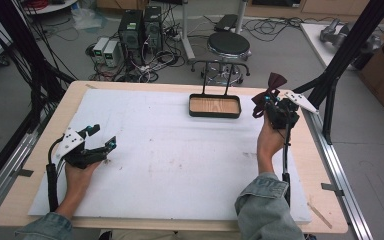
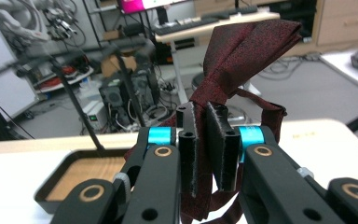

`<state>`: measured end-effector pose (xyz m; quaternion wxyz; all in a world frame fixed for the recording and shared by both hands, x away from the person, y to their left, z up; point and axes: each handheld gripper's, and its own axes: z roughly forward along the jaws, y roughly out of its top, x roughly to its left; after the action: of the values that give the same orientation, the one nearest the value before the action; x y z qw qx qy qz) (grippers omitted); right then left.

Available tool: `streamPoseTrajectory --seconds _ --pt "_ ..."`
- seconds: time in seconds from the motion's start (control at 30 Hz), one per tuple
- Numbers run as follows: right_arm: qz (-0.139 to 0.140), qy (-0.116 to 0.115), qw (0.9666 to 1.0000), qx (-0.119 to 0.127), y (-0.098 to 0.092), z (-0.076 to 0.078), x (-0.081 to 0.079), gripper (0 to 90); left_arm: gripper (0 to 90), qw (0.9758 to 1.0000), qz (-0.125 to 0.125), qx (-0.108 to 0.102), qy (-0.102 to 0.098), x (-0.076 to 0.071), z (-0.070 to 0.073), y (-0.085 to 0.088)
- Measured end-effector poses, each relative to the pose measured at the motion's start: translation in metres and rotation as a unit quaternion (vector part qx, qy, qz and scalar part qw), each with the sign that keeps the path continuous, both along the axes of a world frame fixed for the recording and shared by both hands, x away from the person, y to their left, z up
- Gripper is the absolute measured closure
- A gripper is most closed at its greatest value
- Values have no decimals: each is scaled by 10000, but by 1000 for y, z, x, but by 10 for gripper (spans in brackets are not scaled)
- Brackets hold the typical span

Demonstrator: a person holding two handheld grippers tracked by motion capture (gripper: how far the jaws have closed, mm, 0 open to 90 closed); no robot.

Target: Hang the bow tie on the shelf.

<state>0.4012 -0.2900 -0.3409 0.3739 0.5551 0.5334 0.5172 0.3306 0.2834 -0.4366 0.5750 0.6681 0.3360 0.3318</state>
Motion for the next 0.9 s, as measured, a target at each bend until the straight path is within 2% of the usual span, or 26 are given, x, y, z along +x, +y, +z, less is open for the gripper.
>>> streamPoseTrajectory --seconds 0.33,0.53,0.7,0.8,0.9 --pt "316 -252 9991 -112 17 19 4 828 229 10000 -4 7 2 0 0 0" --pt "436 -175 9982 -374 30 25 23 828 230 10000 -6 4 4 0 0 0" --pt "448 -84 9974 -567 39 24 36 828 230 10000 -8 8 8 0 0 0" --pt "455 -28 9956 -814 47 22 46 829 229 10000 -19 -4 4 0 0 0" --pt "467 2 9950 -886 50 21 51 829 230 10000 -20 4 5 0 0 0"
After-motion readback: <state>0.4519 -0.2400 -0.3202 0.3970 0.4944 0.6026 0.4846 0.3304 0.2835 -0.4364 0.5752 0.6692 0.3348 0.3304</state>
